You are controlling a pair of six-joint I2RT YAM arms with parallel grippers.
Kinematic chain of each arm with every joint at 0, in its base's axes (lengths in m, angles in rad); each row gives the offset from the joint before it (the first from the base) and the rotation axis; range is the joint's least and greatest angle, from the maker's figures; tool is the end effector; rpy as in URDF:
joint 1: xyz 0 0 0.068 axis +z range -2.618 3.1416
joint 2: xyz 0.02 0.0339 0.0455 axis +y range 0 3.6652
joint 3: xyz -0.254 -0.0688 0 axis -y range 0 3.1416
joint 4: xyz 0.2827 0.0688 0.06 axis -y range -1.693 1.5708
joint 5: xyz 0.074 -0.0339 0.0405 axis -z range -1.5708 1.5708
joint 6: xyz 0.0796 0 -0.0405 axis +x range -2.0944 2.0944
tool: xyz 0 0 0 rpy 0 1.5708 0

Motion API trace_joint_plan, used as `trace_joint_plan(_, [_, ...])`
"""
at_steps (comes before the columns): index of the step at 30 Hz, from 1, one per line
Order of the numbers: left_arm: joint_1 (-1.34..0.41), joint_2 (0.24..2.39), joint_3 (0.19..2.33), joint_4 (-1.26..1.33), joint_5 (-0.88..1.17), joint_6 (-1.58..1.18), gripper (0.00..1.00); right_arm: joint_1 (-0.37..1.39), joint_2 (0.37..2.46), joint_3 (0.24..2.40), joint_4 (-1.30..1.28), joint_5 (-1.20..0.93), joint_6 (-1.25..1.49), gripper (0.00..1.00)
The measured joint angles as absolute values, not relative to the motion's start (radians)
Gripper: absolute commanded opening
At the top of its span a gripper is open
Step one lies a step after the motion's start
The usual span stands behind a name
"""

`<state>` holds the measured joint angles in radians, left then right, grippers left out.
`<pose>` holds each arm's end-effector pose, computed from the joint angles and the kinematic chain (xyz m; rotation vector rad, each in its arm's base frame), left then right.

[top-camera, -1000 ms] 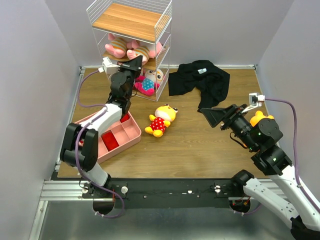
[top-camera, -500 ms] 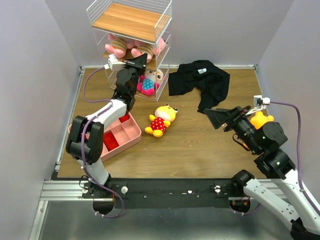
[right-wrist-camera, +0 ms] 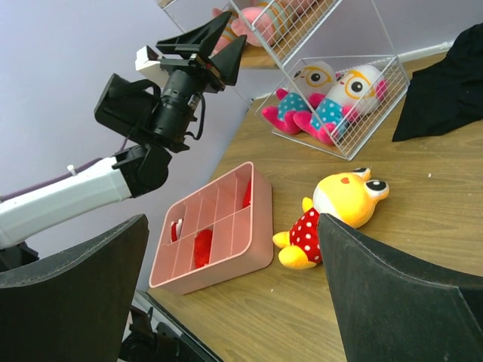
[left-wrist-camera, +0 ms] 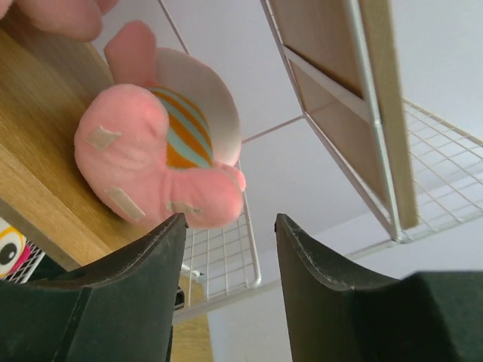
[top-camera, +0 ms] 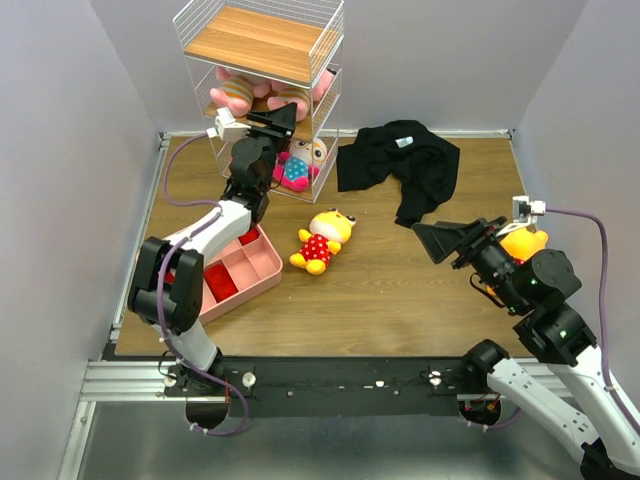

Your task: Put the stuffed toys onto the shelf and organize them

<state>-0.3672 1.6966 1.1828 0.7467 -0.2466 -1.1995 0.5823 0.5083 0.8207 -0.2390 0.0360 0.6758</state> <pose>0.4500 -0.1523 0.3137 -0.7796 1.2119 -1.1457 0.1701 0.1086 0.3924 0.1043 1.5749 0.9763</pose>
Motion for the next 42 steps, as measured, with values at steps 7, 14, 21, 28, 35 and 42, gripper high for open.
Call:
trace_joint_plan(7, [-0.368, 1.541, 1.080, 0.682, -0.269, -1.192, 0.64, 0.582, 0.459, 0.821, -0.279, 0.036, 0.681, 1.00])
trace_joint_plan(14, [-0.369, 1.323, 0.974, 0.457, -0.281, -1.125, 0.65, 0.582, 0.475, 0.805, -0.346, 0.000, 0.684, 0.98])
trace_joint_plan(21, [-0.368, 1.128, 0.933, 0.119, -0.192, -0.938, 0.67, 0.582, 0.531, 0.713, -0.360, -0.064, 0.660, 0.83])
trace_joint_plan(28, [-0.369, 1.039, 0.908, -0.159, 0.011, -0.743, 0.68, 0.582, 0.770, 0.662, -0.267, -0.114, 0.666, 0.85])
trace_joint_plan(35, [-0.369, 0.919, 0.878, -0.287, 0.153, -0.615, 0.68, 0.582, 1.196, 0.715, -0.115, -0.121, 0.695, 0.86])
trace_joint_plan(42, [-0.369, 0.844, 0.855, -0.341, 0.158, -0.555, 0.68, 0.581, 1.553, 0.978, -0.032, -0.121, 0.707, 0.87])
